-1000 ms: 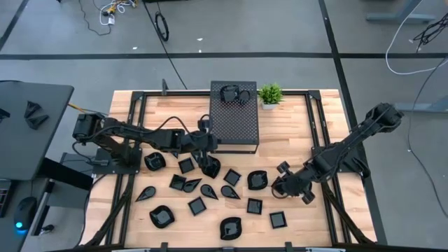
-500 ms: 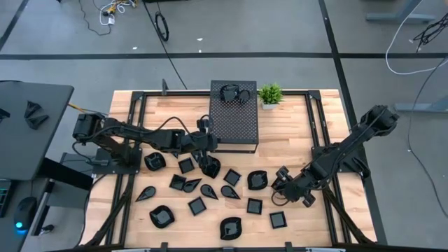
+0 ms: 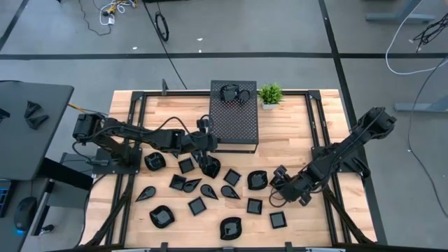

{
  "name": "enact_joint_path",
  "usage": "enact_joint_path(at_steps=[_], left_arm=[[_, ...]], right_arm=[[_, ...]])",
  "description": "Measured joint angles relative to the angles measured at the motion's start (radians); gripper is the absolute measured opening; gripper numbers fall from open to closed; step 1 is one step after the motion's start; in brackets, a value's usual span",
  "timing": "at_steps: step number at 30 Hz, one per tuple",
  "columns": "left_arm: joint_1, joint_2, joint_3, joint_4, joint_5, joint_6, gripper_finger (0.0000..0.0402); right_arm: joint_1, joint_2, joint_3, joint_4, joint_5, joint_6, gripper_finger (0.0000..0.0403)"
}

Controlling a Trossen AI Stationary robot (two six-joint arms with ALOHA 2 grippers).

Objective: Pick & Place Mini shaped plates
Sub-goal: Put the black square plate on the shelf

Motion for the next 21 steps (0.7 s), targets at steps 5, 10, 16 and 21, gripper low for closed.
enact_joint_path(at_steps=[5, 10, 16, 21], left_arm=[[-0.009, -0.003, 0.000, -0.002, -0.007, 0.000, 0.0014], [-0.036, -0.022, -0.001, -0.042, -0.063, 0.000, 0.0014], [-0.044, -0.074, 0.000, -0.205, -0.095, -0.103, 0.0014], [-0.032, -0.099, -0.004, -0.175, -0.009, -0.105, 0.0011]], right_arm=[[0.000, -0.001, 0.013, -0.009, 0.002, 0.041, 0.0027], [-0.001, -0.021, 0.079, -0.056, -0.013, 0.140, 0.0010], [-0.026, -0.059, 0.268, -0.228, -0.012, 0.295, 0.0004], [-0.072, -0.071, 0.432, -0.375, 0.032, 0.343, 0.0005]])
